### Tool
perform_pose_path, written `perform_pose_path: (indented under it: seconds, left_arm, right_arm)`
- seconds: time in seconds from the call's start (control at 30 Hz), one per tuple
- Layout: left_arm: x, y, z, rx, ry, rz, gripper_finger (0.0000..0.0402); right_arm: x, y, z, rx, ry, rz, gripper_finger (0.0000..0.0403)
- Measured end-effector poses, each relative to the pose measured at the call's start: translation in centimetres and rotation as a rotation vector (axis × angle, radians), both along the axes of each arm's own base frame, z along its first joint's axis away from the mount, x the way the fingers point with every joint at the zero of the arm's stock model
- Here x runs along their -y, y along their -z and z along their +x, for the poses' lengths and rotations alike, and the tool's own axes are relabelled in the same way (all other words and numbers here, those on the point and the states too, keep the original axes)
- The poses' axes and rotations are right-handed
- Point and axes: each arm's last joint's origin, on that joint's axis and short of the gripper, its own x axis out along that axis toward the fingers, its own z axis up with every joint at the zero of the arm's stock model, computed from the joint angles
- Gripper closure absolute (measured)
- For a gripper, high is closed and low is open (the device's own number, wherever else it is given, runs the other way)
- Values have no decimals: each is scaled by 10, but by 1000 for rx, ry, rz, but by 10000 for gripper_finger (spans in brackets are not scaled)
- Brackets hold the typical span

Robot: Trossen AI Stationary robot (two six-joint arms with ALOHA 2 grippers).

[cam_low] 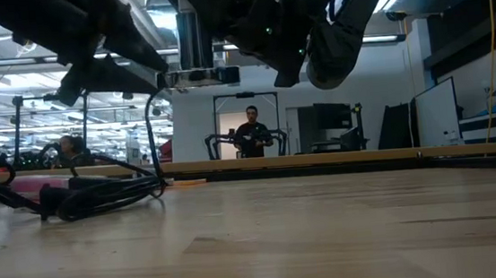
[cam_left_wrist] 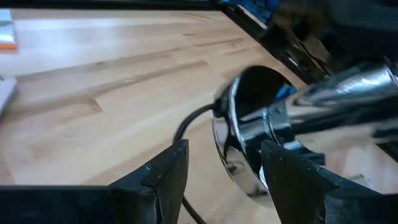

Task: Screw lightbulb
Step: Remove the lightbulb from the lamp

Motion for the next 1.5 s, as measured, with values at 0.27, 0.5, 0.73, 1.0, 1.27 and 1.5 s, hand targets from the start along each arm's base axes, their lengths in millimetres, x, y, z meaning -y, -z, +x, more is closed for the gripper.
perform_pose_path:
  seconds: [0.27,0.5,0.73,1.0,1.27,1.5]
  left_arm:
    - [-16,-3,7,2,-47,39,210]
    - [-28,-11,15,28,-68,104,210]
    - [-37,-13,17,12,-84,142,210]
    - [-6,-34,-4,99,133,59,210]
    - [40,-29,-23,134,336,-113,210]
    - [60,4,-7,128,275,-234,210]
  right_arm:
    - [-6,1,0,-5,-34,-11,237]
    - [-8,0,-1,-2,-62,-22,237]
    - [-7,0,-1,-12,-61,-3,237]
    - [-6,-1,0,-10,-25,16,237]
    - [-5,-3,-1,13,-6,25,237]
    - [-5,-3,-1,14,13,36,237]
